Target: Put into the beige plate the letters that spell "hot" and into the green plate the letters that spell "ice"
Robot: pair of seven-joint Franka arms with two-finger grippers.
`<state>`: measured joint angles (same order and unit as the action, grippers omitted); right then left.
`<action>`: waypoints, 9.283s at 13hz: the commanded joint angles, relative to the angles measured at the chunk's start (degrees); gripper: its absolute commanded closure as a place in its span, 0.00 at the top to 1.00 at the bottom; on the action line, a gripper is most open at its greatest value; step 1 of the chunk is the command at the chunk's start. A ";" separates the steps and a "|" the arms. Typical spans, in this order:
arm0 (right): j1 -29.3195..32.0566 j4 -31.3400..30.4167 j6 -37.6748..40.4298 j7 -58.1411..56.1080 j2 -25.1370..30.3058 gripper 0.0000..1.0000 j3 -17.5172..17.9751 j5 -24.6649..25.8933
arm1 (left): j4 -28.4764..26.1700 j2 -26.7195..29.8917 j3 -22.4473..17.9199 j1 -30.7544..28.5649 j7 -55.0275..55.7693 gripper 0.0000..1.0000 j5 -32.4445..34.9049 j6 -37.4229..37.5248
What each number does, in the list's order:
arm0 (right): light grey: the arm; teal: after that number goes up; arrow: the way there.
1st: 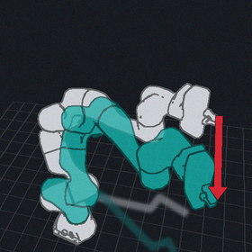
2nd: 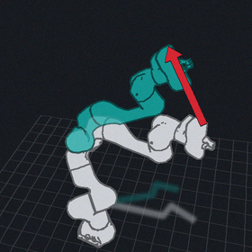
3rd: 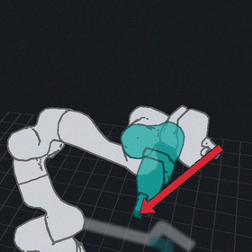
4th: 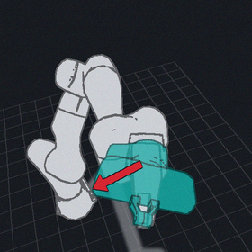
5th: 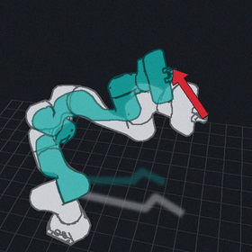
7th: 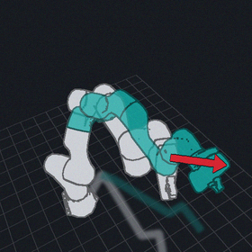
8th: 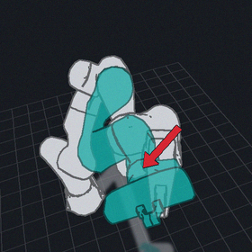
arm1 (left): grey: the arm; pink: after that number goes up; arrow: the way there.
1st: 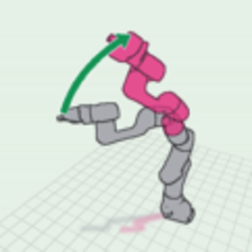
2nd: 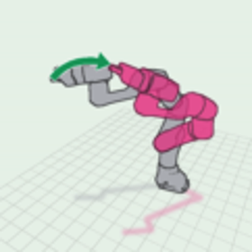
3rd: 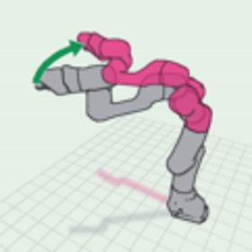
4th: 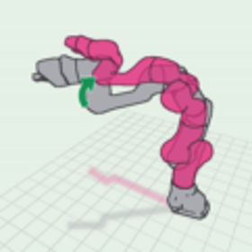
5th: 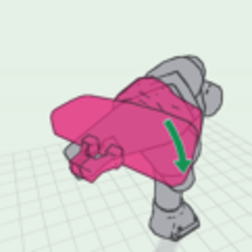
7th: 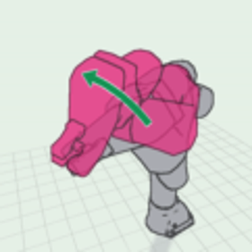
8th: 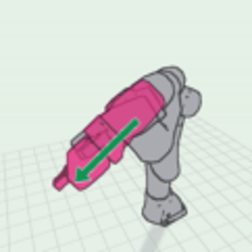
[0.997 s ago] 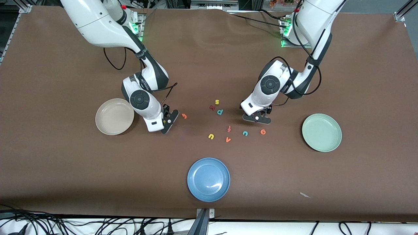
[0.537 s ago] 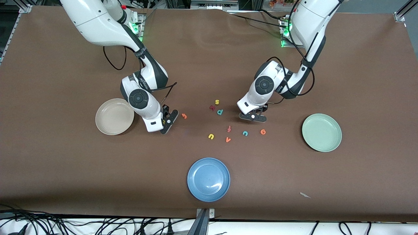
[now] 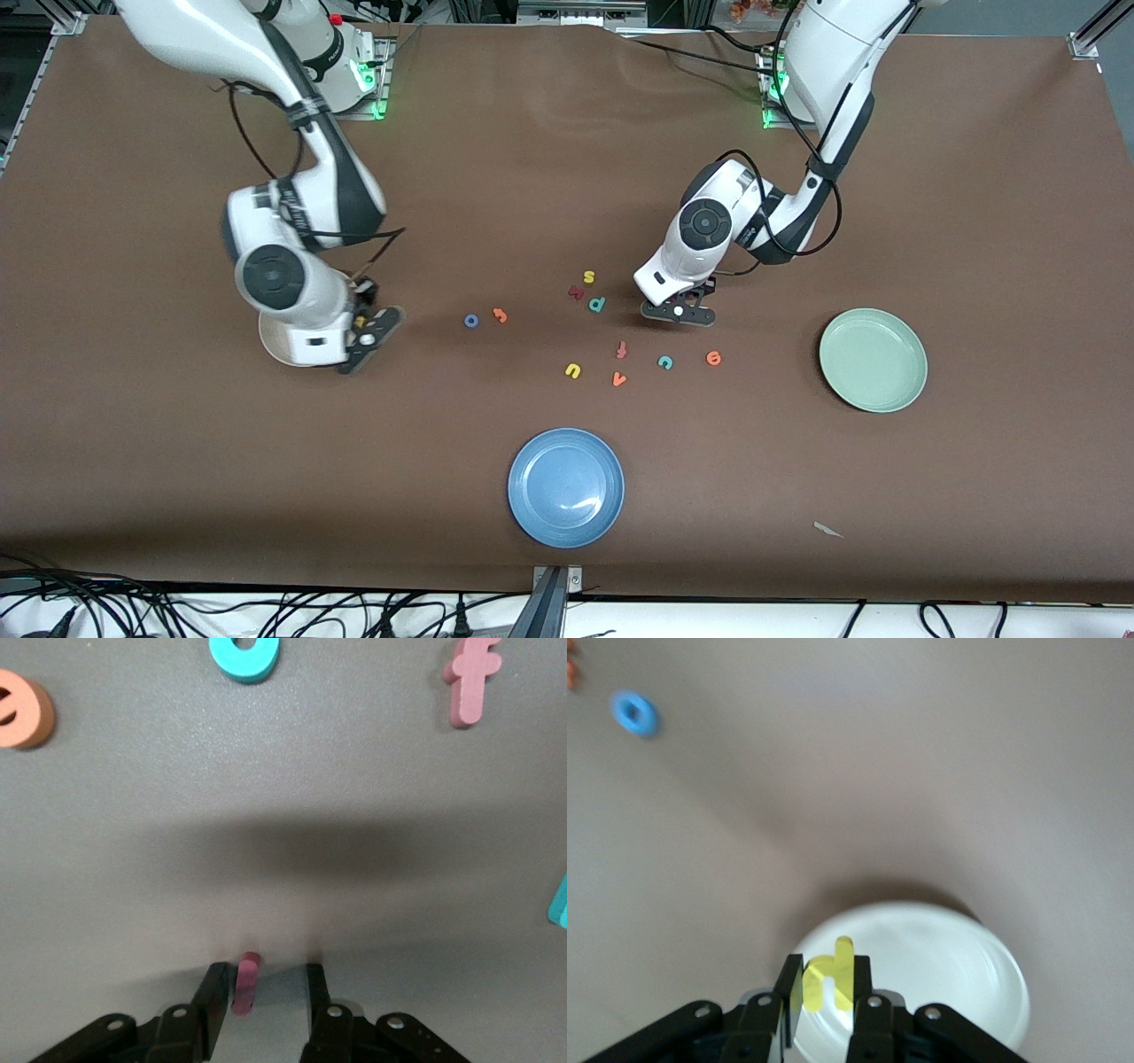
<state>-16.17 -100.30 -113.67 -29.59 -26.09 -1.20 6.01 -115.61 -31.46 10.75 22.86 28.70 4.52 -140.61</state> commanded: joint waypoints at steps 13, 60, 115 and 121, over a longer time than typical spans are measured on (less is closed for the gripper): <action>3.96 -0.87 -0.06 0.68 -3.62 0.81 -5.40 -0.64 | 1.70 0.43 -0.82 -1.58 3.38 0.00 4.36 1.64; -2.37 -5.18 -24.33 14.21 -8.81 0.24 14.56 0.15 | 18.84 -10.37 9.11 -17.67 15.07 0.96 9.55 7.01; -11.78 -5.52 -34.16 29.50 -11.79 0.53 10.60 5.95 | 4.18 4.30 9.55 -40.17 -6.56 0.10 15.08 7.74; -11.95 -5.61 -34.07 29.07 -11.79 0.12 10.60 6.04 | 1.17 3.95 9.46 -40.44 -6.02 1.00 15.52 4.11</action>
<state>-27.77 -106.18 -147.03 -0.91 -37.44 9.51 11.07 -112.67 -29.42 19.66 -16.67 21.83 18.04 -136.07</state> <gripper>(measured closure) 0.722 0.604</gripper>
